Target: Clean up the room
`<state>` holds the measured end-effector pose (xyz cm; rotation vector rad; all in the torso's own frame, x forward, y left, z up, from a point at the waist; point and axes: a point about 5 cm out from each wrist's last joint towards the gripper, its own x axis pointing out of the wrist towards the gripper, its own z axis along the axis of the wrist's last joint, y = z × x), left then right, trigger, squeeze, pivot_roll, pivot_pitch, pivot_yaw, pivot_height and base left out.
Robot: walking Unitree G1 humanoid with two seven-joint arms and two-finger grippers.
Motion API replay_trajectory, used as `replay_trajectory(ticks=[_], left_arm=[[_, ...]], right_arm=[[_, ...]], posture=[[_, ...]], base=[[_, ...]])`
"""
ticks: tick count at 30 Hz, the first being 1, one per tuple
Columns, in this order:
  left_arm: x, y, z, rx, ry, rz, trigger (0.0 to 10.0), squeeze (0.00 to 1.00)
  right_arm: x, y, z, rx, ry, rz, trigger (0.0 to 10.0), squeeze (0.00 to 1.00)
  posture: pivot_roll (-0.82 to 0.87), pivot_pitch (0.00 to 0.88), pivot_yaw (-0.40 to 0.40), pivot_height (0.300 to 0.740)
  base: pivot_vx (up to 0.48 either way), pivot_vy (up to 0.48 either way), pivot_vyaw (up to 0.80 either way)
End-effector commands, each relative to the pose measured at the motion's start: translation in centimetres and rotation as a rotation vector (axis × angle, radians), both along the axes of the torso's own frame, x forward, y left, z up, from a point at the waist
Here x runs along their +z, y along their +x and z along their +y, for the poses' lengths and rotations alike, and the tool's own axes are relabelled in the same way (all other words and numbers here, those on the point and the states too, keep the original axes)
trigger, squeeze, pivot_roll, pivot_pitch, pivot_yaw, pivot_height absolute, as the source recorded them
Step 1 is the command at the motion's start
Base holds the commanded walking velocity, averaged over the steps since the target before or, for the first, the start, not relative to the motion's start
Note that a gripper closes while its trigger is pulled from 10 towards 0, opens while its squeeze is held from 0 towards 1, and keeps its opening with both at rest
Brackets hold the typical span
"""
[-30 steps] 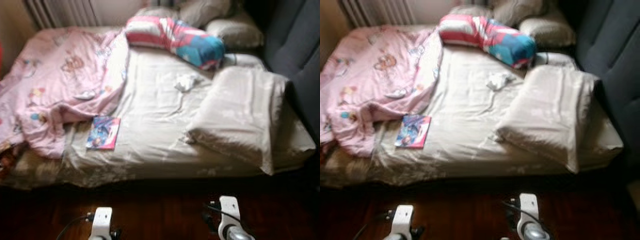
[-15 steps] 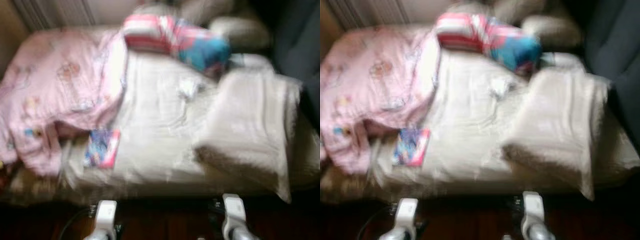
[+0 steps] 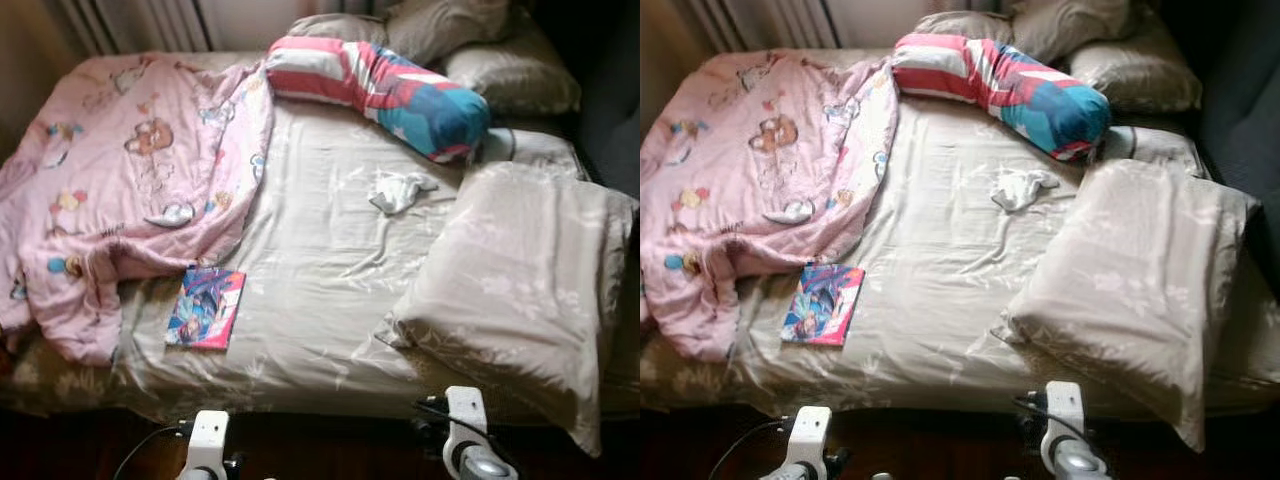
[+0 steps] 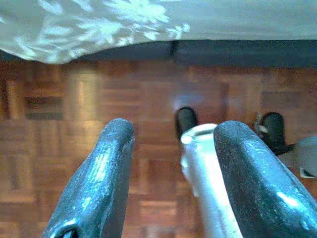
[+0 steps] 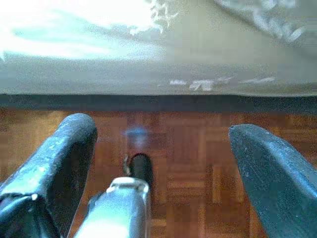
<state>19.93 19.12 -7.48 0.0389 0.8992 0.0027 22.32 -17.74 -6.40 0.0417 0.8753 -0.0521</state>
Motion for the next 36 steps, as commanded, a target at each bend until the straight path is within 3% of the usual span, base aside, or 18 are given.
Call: replay_trajectory(ticks=[1, 24, 36], left_arm=[[-0.54, -1.15, 0.64, -0.002, 0.019, 0.046, 10.0, 0.0], [-0.49, -1.09, 0.65, -0.003, 0.01, 0.04, 10.0, 0.0], [-0.56, -1.18, 0.58, 0.0, 0.01, 0.045, 10.0, 0.0]], right_arm=[[-0.73, -1.07, 0.78, 0.004, 0.022, 0.041, 10.0, 0.0], [-0.56, -0.88, 0.68, -0.03, 0.02, 0.004, 10.0, 0.0], [-0.52, -0.82, 0.68, -0.03, 0.018, 0.001, 10.0, 0.0]], posture=[[-0.1, 0.17, 0.037, 0.74], [-0.1, 0.18, 0.035, 0.74], [-0.1, 0.184, 0.035, 0.74]], base=[[0.0, 0.0, 0.0], [0.0, -0.329, 0.0], [0.0, 0.0, 0.0]])
